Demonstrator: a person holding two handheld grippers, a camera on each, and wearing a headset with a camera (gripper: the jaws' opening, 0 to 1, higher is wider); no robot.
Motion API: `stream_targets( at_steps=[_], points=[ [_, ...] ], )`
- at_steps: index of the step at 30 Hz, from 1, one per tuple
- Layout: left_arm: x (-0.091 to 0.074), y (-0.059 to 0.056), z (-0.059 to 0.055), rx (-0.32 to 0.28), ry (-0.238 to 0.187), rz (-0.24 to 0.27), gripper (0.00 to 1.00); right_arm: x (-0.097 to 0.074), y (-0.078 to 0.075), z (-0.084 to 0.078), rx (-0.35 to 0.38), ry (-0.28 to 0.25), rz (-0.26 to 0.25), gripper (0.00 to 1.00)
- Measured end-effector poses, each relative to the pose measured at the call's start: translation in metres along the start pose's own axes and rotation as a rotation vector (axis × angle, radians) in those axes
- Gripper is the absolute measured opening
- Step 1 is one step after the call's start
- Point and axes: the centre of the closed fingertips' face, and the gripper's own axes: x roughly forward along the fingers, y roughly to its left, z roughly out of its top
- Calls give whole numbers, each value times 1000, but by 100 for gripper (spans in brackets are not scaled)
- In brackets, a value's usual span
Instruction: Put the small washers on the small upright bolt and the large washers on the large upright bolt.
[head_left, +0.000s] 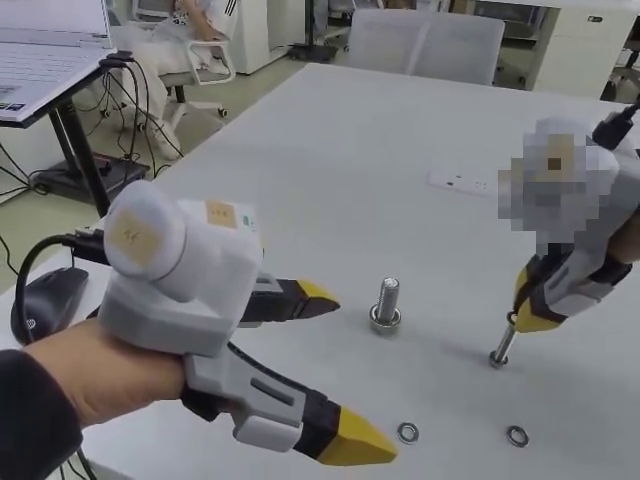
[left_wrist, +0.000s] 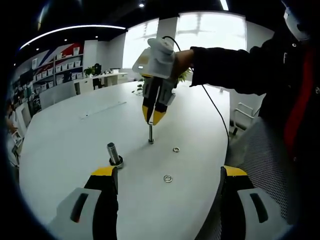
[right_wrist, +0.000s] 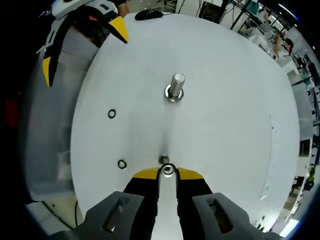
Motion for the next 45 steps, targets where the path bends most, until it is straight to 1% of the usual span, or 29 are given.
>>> stream_targets(
  at_steps=[15,27,38,45],
  points=[
    [-1,1,0,-4,-1,-1,84,8,2,-1,4,14,25,14],
    [-2,2,-1,-8,1,4,84,25,5,-2,12,29,53,14],
    [-1,2,-2,-11,4,5,84,44,9,-9,21,46,70,14],
    [-1,1,-2,-13,4,3,84,49,9,-9,27,44,72,14]
  ],
)
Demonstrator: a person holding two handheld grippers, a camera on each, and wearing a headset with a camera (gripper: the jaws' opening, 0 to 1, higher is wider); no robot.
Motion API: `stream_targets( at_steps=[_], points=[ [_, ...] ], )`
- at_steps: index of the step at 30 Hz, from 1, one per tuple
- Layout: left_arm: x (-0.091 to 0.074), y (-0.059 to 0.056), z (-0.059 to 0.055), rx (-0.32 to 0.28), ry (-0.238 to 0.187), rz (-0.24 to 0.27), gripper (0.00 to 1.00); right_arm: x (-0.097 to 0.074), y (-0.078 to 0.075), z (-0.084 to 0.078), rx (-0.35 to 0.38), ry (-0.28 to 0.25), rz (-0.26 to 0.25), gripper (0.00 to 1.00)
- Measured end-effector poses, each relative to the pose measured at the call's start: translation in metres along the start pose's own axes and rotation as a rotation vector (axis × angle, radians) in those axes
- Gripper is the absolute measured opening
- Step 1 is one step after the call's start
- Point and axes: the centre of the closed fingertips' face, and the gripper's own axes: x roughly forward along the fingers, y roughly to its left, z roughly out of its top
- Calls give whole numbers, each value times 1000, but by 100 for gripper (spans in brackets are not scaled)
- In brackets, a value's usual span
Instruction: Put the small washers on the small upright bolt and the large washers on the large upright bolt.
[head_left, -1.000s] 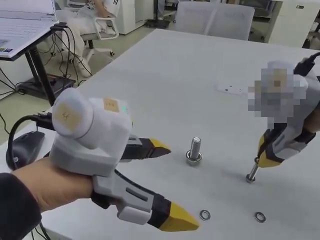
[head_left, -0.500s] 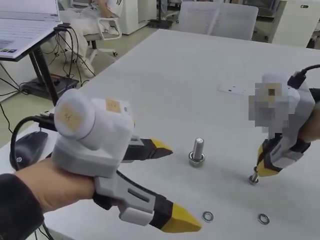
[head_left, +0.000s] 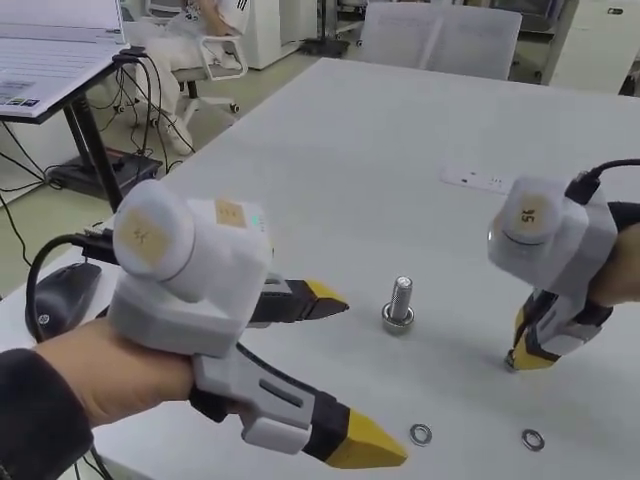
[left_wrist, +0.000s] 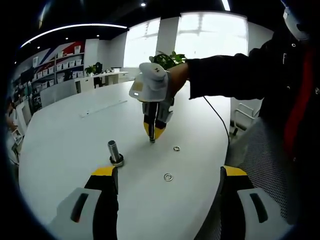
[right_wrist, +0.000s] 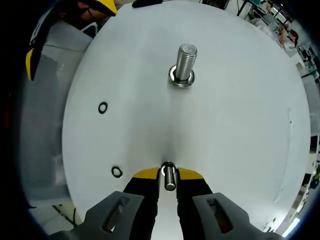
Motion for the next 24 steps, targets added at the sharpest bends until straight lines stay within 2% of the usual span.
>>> stream_targets(
  at_steps=[11,24],
  points=[
    [-1,1,0,-2,-5,1,83,3,1,0,2,0,-1,14],
    [0,0,0,1,-2,0,83,-1,-3,-1,13,-13,-9,21]
  ],
)
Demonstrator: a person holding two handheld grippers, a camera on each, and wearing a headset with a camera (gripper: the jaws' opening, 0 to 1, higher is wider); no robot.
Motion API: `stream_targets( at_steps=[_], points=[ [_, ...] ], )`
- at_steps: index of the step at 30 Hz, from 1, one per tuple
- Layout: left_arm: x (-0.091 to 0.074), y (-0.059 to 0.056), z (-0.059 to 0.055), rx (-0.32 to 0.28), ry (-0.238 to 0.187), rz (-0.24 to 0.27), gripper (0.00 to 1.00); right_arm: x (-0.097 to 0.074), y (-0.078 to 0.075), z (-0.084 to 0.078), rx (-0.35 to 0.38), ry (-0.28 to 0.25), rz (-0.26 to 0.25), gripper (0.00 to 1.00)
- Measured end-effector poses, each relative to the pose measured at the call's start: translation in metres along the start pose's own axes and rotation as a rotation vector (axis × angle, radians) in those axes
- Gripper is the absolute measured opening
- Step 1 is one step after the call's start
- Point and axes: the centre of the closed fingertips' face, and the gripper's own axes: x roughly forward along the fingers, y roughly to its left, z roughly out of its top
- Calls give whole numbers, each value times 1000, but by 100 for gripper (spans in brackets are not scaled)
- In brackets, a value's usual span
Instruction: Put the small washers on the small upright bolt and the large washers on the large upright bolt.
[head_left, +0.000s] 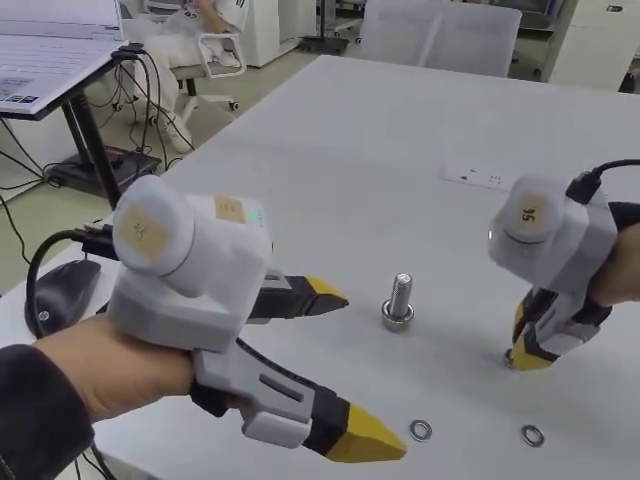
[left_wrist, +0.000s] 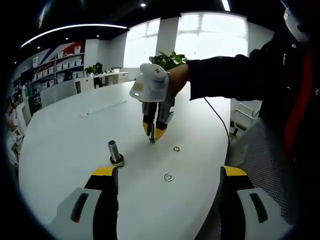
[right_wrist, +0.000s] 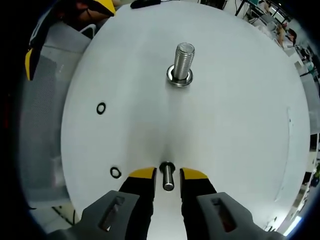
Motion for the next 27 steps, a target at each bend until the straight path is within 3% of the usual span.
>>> stream_targets(
  at_steps=[7,27],
  points=[
    [0,-1,0,1,0,-1,83,-4,-2,-4,9,-10,-18,28],
    [0,-2,3,13,-5,-6,83,-16,7,-33,69,-6,-36,32]
  ],
)
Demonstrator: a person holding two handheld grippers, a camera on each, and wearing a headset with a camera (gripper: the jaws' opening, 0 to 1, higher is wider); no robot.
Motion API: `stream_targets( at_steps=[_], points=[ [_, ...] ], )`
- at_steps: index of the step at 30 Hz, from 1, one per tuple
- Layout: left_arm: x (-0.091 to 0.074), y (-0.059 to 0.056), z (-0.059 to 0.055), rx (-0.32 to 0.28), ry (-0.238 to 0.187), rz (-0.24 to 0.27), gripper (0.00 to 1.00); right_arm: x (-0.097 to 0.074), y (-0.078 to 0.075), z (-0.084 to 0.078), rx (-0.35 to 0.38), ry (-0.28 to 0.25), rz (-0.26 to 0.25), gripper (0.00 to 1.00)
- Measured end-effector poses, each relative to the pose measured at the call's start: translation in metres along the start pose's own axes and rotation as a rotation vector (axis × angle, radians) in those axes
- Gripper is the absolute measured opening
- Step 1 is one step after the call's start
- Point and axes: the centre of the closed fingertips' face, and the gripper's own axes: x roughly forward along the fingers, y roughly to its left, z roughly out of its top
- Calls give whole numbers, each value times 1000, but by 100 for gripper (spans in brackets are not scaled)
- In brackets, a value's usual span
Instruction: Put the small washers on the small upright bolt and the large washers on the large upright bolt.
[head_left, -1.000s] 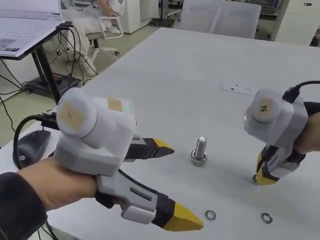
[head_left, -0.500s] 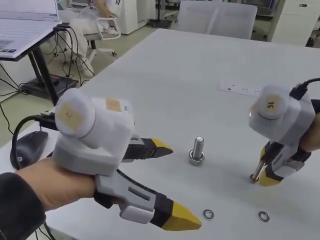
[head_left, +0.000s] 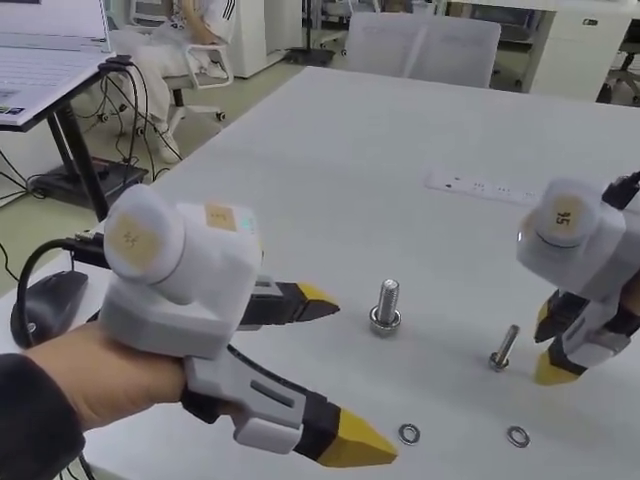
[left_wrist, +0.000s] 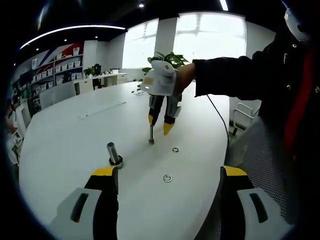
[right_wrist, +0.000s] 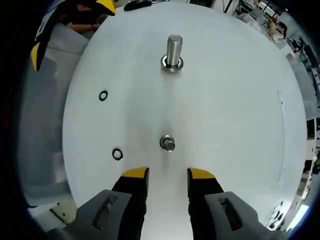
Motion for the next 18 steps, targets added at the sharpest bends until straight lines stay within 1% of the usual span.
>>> stream_targets(
  at_steps=[13,18],
  points=[
    [0,-1,1,7,-1,-7,83,-6,13,-14,28,0,-6,33],
    [0,-1,1,10,-2,-8,83,-6,23,-17,36,-2,-7,33]
  ],
)
